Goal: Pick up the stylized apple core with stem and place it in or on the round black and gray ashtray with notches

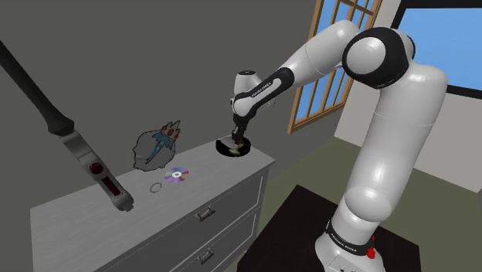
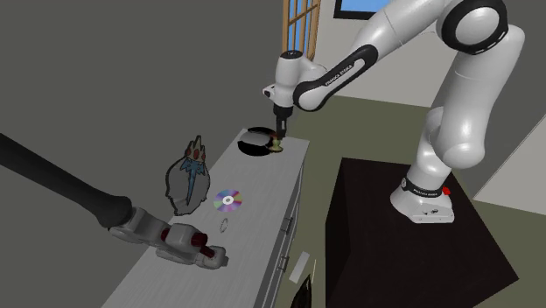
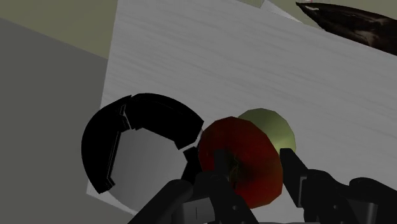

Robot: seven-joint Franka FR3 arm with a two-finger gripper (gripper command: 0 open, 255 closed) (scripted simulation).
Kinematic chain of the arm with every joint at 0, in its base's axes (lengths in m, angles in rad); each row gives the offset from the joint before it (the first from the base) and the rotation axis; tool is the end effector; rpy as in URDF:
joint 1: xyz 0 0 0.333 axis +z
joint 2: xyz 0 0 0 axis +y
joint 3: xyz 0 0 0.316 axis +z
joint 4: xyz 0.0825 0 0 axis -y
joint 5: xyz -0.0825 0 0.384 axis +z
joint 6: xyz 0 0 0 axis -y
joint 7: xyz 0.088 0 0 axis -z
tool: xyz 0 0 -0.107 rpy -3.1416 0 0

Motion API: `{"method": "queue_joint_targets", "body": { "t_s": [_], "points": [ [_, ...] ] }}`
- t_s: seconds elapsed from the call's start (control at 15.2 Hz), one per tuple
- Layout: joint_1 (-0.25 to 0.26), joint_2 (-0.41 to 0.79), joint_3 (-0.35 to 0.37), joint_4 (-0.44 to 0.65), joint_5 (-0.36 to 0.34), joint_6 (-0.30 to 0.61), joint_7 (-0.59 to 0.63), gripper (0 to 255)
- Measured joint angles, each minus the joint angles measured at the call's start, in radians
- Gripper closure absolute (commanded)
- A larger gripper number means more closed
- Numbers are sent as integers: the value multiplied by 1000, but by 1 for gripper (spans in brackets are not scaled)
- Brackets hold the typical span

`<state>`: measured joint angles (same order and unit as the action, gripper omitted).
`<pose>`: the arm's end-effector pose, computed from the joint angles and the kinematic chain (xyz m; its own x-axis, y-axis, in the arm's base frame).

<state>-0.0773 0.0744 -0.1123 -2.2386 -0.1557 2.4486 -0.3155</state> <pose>0.5364 -0.1027 0.3494 0.9664 0.2432 0.0835 0.2283 -0.9610 0.1562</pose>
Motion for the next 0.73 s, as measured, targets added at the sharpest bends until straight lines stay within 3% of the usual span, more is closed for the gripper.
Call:
{"method": "queue_joint_targets", "body": {
  "t_s": [0.46,0.73],
  "points": [
    [2,-53,2,40,6,-92,-12,255],
    [-24,7,-19,154,33,-142,-79,255]
  ]
}}
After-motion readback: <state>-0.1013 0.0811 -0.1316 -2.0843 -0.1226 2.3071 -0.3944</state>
